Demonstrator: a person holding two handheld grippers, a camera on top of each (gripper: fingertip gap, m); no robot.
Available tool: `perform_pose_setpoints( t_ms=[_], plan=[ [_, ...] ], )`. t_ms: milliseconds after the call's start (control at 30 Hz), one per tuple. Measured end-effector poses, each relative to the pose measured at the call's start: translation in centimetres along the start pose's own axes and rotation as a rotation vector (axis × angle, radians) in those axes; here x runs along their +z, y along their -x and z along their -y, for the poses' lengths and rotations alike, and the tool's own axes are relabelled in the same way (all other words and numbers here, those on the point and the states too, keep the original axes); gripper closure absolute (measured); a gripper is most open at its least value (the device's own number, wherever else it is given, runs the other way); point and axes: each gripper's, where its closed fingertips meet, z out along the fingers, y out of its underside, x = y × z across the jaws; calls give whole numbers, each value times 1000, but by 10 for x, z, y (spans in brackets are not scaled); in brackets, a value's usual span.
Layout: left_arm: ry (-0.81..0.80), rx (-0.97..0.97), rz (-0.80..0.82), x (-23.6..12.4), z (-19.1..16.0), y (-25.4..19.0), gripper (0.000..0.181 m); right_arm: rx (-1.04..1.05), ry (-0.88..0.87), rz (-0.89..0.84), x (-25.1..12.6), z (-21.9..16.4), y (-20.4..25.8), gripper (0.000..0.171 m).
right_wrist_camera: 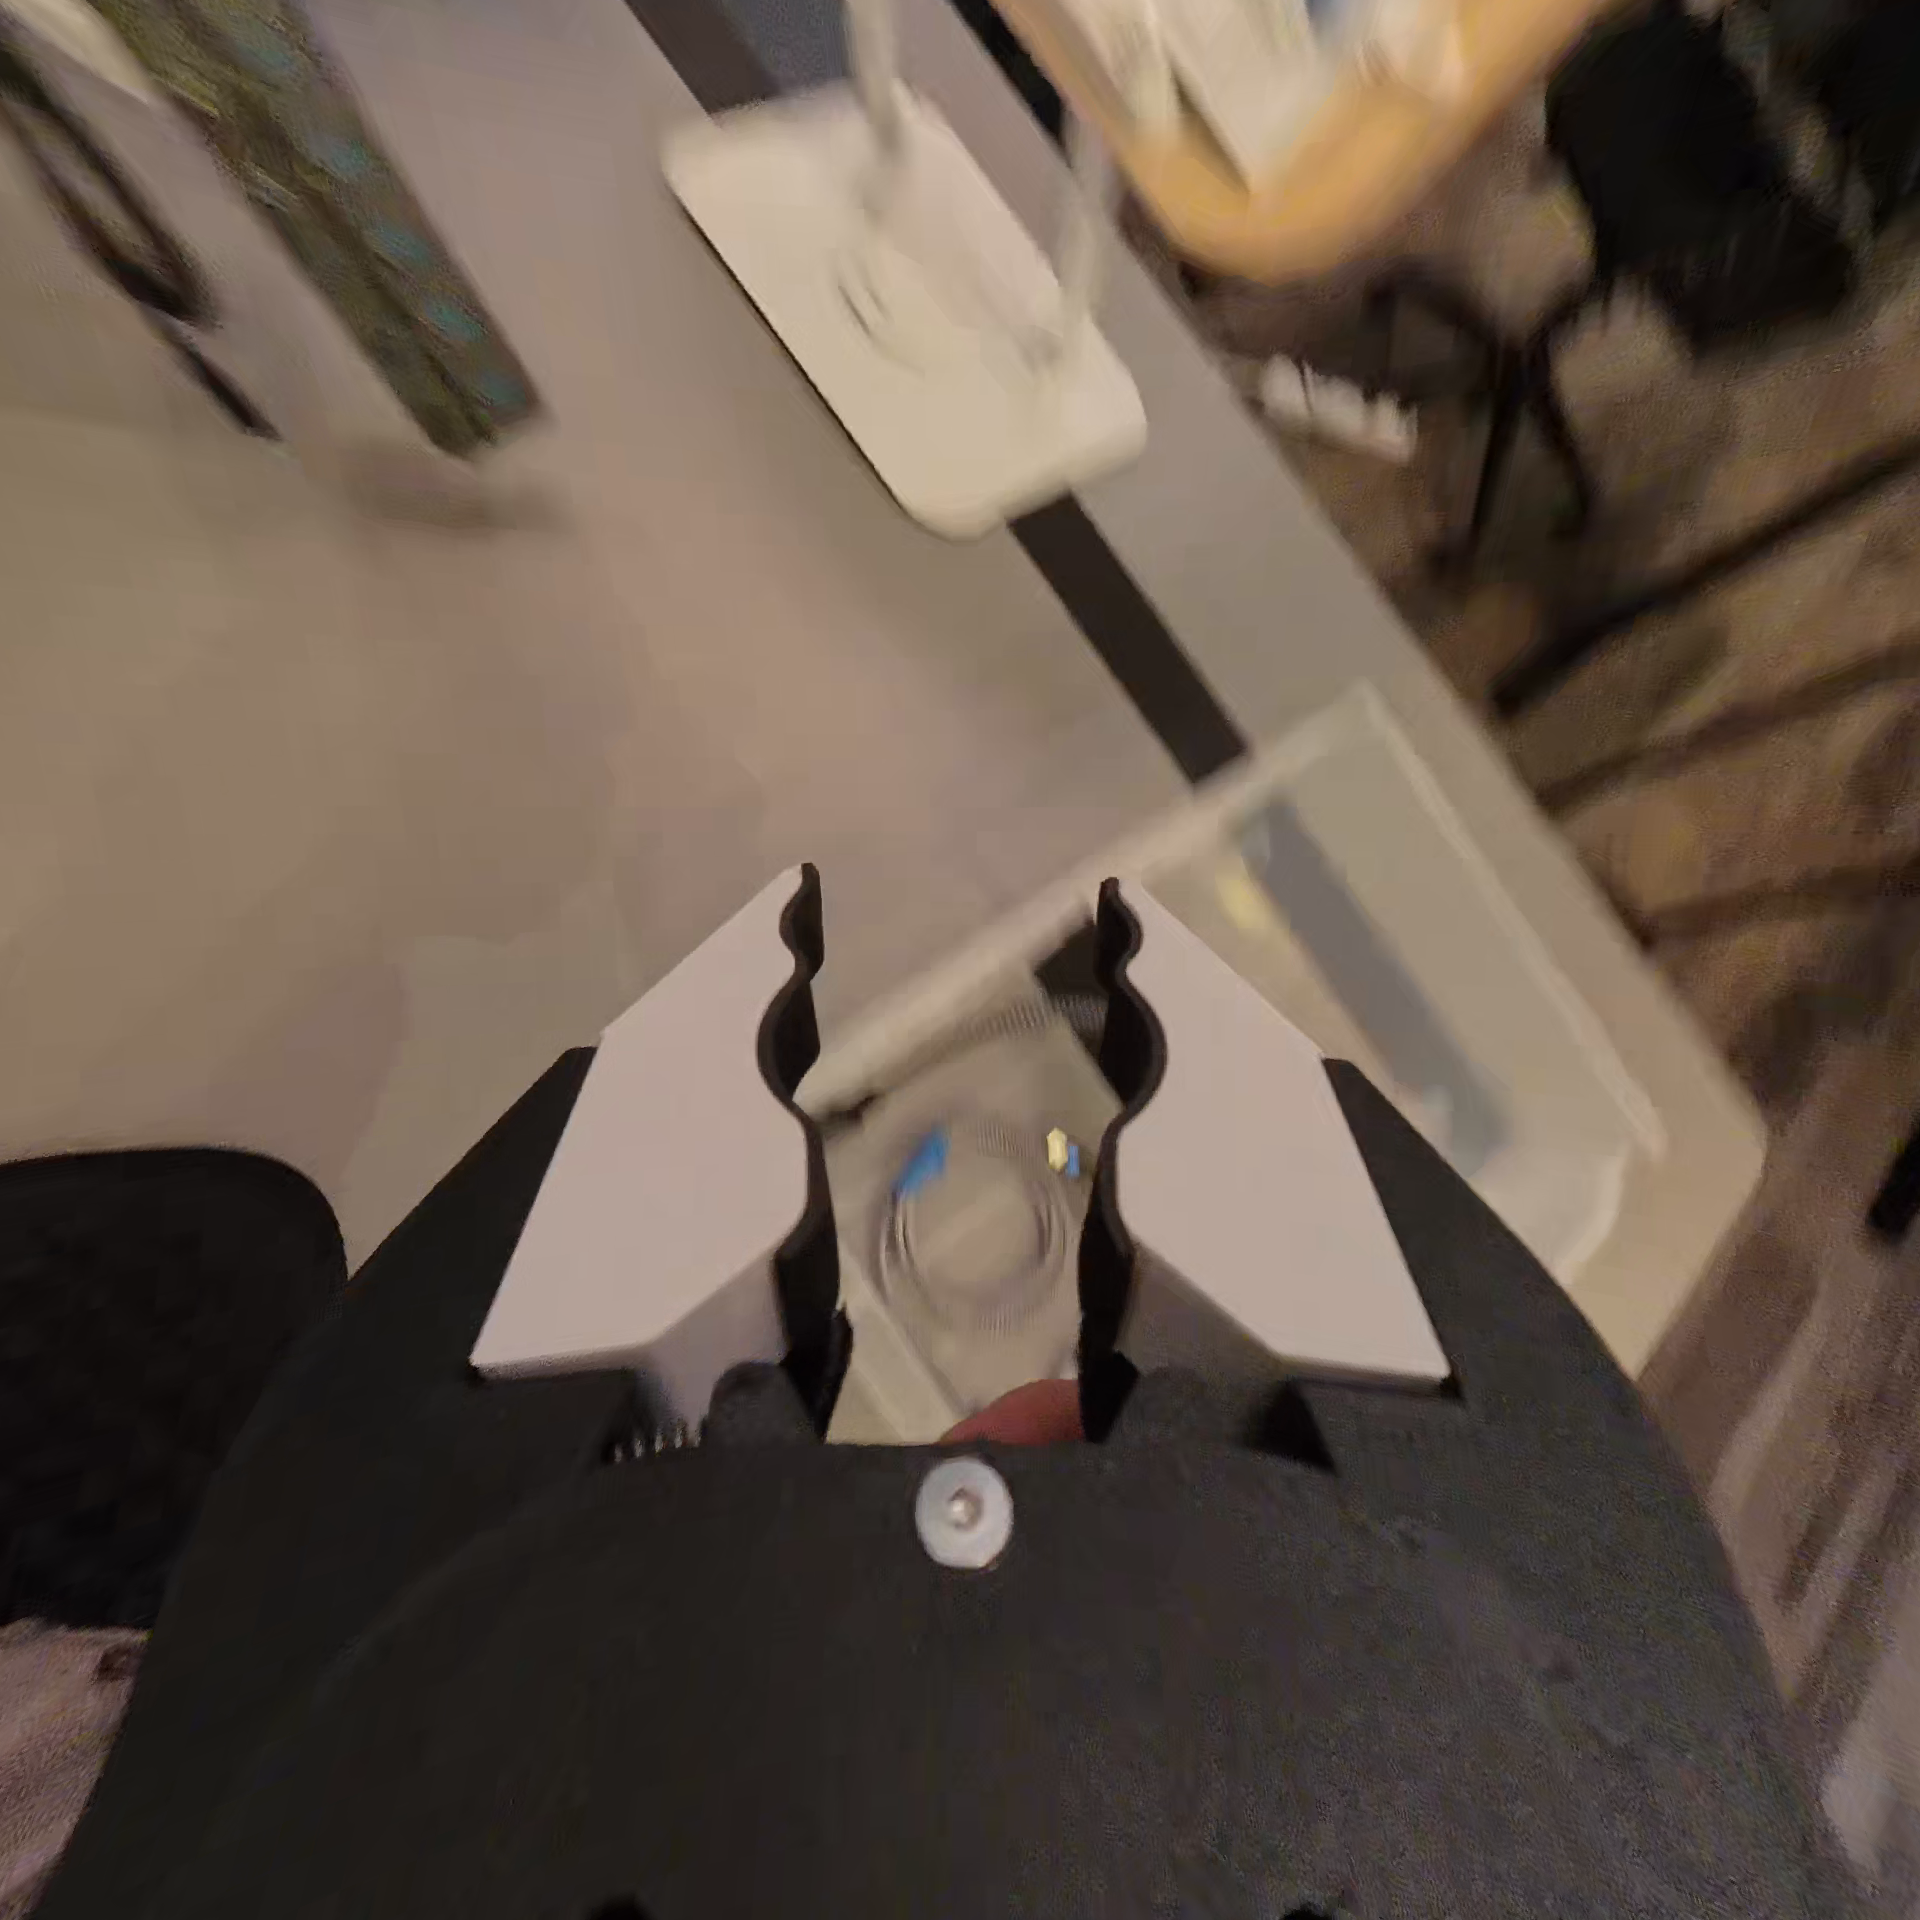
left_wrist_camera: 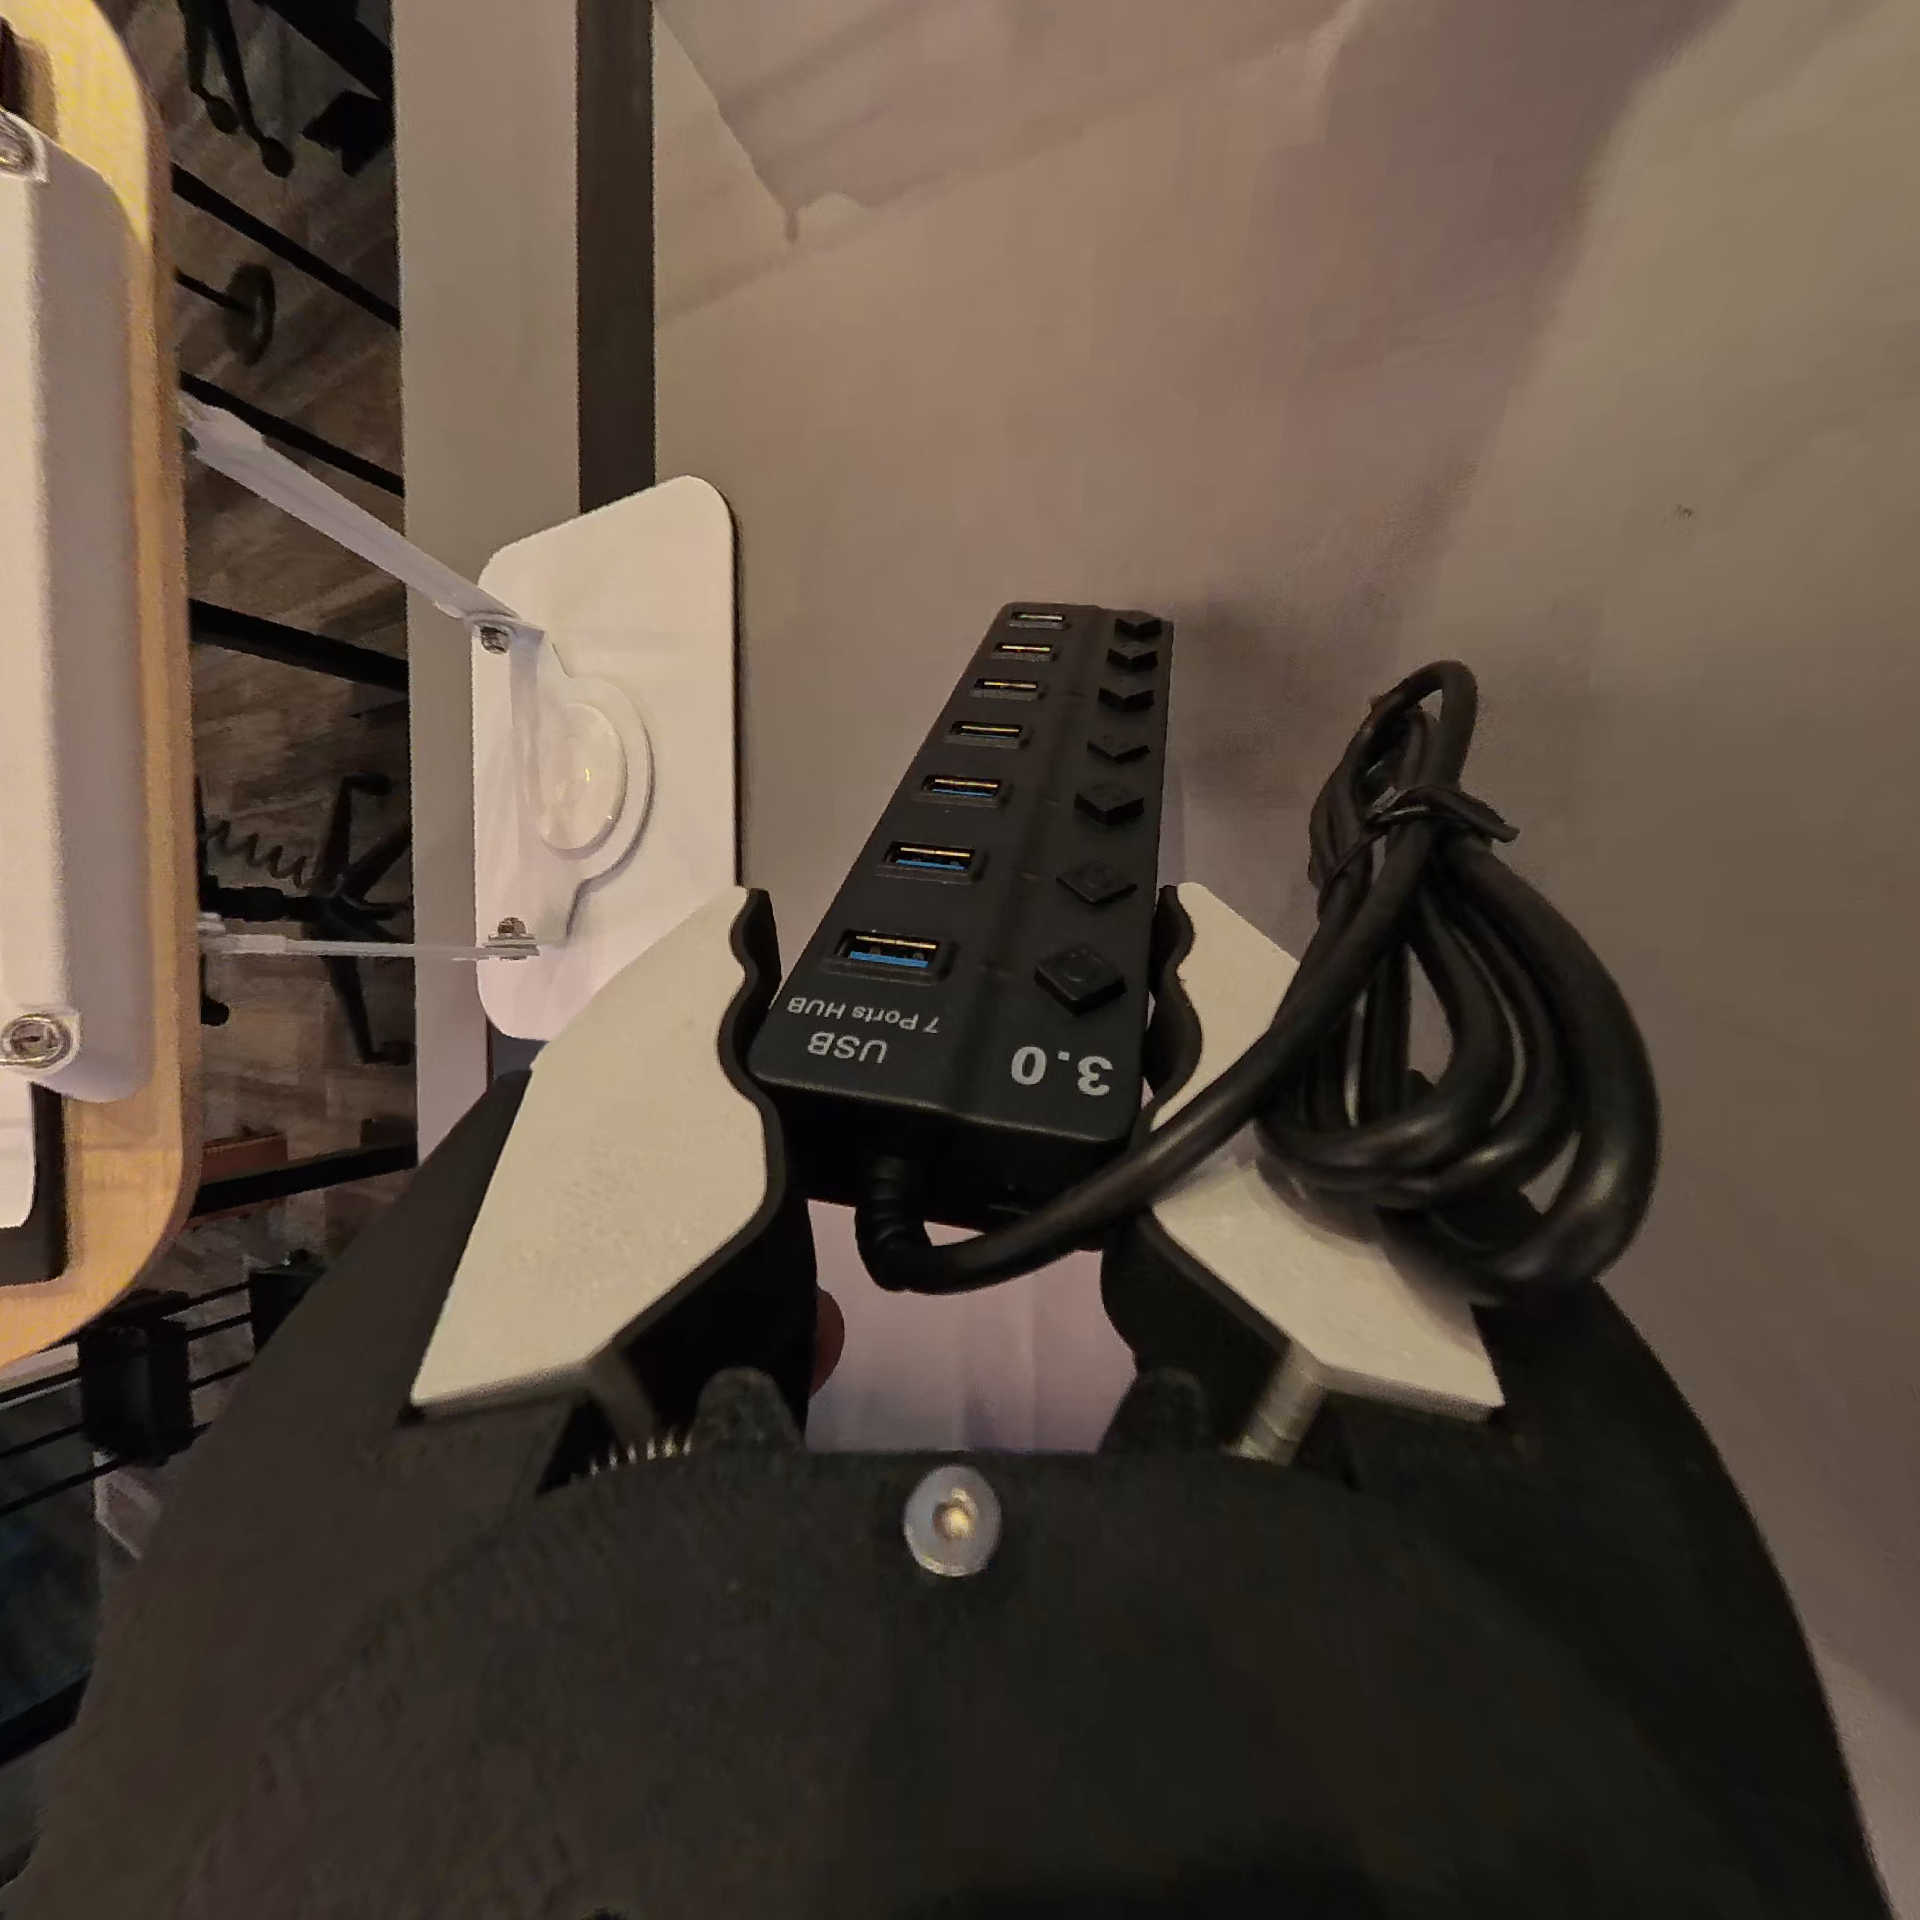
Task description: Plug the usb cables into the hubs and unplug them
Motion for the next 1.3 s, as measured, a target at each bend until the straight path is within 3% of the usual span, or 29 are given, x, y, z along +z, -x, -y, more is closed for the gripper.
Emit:
perform_pose_setpoints(
  t_ms=[100,200,400,600,900,1000,1200,1300],
  plan=[
    [-47,-18,16,-4,6,4,113,-207,-139,126,22,65,58,120],
    [-101,-35,34,-9,14,9,112,-333,-200,263,65,99,112,112],
    [-252,-86,56,-24,34,19,113,-459,-125,216,161,104,153,94],
    [-344,-76,45,-29,53,14,114,-392,-165,222,202,106,168,93],
    [-374,-27,6,-17,80,-5,114,-304,-316,234,231,115,183,86],
    [-400,-20,6,-19,90,-8,114,-370,-338,227,230,115,189,109],
    [-378,-11,51,-25,89,-2,114,-402,-297,176,221,118,176,110],
    [-328,-5,151,-31,81,13,110,-426,-254,118,209,116,155,109]
  ],
)
